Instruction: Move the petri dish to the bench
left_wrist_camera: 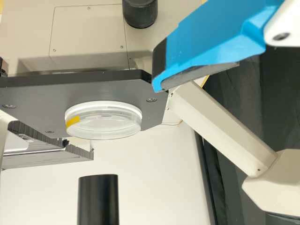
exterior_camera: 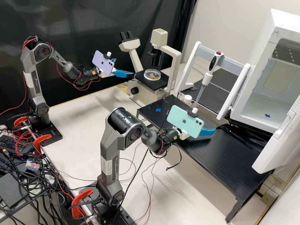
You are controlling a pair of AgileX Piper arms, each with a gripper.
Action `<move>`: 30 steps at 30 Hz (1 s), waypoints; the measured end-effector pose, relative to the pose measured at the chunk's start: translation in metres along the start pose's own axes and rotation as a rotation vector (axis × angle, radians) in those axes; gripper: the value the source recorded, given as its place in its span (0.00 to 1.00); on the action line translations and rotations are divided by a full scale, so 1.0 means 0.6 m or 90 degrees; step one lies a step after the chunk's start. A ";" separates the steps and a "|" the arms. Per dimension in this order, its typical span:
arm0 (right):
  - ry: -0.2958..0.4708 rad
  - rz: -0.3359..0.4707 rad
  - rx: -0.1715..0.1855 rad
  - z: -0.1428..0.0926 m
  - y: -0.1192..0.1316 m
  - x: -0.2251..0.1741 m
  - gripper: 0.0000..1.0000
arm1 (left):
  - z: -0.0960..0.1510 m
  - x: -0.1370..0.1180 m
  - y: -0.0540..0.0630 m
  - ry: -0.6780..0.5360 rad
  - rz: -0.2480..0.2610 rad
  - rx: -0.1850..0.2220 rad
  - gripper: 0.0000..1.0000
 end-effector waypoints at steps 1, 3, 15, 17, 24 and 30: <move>0.000 0.000 0.000 0.000 0.000 0.000 1.00 | 0.000 0.000 0.000 0.000 0.000 0.000 1.00; 0.000 0.000 0.000 0.000 0.000 0.000 1.00 | 0.000 0.000 0.000 0.000 0.000 0.000 1.00; 0.006 -0.001 0.004 -0.008 -0.002 -0.015 1.00 | 0.000 0.000 0.000 0.000 0.000 0.000 1.00; 0.018 -0.004 0.004 -0.016 -0.004 -0.024 1.00 | 0.000 0.000 0.000 0.000 0.000 0.000 1.00; 0.076 -0.017 -0.010 -0.066 -0.024 -0.049 1.00 | 0.000 0.000 0.000 0.000 0.000 0.000 1.00; 0.146 -0.044 -0.059 -0.126 -0.059 -0.060 1.00 | 0.000 0.000 0.000 0.000 0.000 0.000 1.00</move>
